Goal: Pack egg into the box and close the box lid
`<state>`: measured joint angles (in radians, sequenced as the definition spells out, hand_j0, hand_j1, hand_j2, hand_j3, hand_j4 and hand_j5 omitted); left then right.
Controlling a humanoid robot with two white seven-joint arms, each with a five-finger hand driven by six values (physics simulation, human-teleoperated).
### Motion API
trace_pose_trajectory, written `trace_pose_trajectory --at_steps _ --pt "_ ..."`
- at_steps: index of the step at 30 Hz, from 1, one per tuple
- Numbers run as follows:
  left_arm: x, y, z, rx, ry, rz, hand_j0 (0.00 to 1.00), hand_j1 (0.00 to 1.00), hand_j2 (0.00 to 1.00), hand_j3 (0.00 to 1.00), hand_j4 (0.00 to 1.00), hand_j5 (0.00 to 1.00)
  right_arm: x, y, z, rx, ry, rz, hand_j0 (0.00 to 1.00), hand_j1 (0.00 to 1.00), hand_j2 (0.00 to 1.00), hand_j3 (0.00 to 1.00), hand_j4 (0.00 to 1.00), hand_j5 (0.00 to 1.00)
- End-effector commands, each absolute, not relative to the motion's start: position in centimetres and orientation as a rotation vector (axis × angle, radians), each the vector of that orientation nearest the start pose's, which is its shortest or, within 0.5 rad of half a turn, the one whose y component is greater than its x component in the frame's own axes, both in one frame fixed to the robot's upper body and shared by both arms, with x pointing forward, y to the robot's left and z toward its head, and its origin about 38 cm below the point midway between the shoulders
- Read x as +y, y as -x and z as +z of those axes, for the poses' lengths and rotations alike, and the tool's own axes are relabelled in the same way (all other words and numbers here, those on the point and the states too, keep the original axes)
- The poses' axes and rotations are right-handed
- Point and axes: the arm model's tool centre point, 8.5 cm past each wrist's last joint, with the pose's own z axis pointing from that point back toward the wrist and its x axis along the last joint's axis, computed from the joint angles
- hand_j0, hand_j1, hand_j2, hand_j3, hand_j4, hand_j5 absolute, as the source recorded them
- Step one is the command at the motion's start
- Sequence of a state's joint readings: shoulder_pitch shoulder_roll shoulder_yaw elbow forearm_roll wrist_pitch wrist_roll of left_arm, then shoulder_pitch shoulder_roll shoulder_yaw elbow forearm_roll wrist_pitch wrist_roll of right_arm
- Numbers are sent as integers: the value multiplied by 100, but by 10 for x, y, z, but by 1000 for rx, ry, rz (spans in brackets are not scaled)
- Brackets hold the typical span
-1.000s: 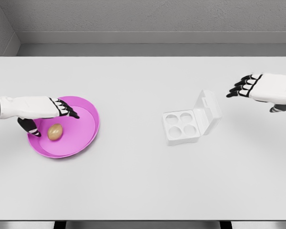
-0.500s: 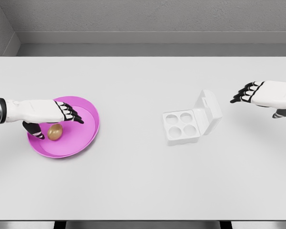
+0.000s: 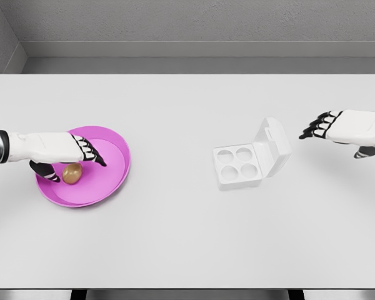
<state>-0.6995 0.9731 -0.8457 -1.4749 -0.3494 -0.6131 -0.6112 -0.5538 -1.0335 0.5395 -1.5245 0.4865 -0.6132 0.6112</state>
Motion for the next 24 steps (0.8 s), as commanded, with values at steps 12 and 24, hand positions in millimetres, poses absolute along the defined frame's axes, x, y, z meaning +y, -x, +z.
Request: trace_pose_trajectory --at_steps 12,24 --pt "329 -404 178 -1066 -252 -2305 91 91 91 91 91 91 -372 -402 219 -1060 505 2247 100 100 100 100 100 100" --pt "325 -402 172 -1050 -241 -2328 79 79 79 79 79 79 -375 -403 219 -1055 508 2240 100 100 100 100 100 100"
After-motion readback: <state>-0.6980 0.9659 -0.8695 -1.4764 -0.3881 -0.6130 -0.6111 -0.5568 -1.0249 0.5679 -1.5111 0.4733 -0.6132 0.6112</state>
